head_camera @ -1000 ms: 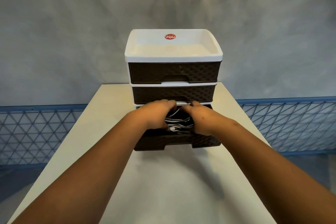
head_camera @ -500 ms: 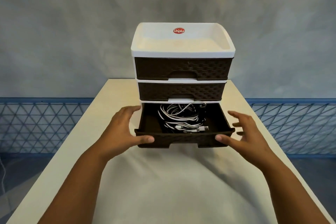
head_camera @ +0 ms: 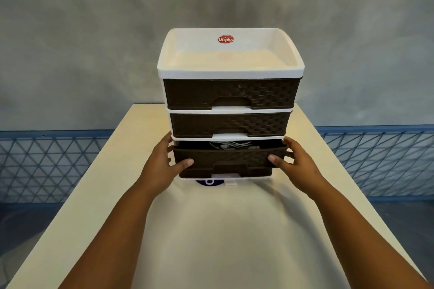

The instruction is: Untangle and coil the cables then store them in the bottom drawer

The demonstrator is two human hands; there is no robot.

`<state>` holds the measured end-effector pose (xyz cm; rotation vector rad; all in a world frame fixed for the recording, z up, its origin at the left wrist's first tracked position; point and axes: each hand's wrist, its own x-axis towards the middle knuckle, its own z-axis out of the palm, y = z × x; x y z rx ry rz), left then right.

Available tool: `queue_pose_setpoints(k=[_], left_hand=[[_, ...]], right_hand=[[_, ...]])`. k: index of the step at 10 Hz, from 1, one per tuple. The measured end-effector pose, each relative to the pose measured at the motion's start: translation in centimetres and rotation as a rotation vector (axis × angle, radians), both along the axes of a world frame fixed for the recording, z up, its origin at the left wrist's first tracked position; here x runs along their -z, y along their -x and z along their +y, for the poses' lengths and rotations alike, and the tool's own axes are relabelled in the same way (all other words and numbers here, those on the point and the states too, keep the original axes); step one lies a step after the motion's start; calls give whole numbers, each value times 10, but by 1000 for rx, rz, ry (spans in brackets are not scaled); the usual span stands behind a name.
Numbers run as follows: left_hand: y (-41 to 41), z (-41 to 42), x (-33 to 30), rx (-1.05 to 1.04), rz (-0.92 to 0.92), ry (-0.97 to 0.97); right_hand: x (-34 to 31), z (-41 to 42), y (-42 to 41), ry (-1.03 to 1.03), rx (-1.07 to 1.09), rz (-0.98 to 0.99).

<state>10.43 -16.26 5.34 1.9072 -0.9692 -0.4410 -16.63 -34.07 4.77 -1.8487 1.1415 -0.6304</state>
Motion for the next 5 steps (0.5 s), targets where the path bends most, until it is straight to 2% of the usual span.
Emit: queue_pose_setpoints(k=[1, 3, 5], left_hand=[[-2, -11, 0, -9, 21, 24], [-1, -22, 1, -110, 4, 55], [4, -12, -13, -105, -91, -48]], right_hand=[[-1, -8, -11, -6, -29, -27], [-1, -16, -24, 3, 65, -57], [-9, -24, -8, -75, -20, -32]])
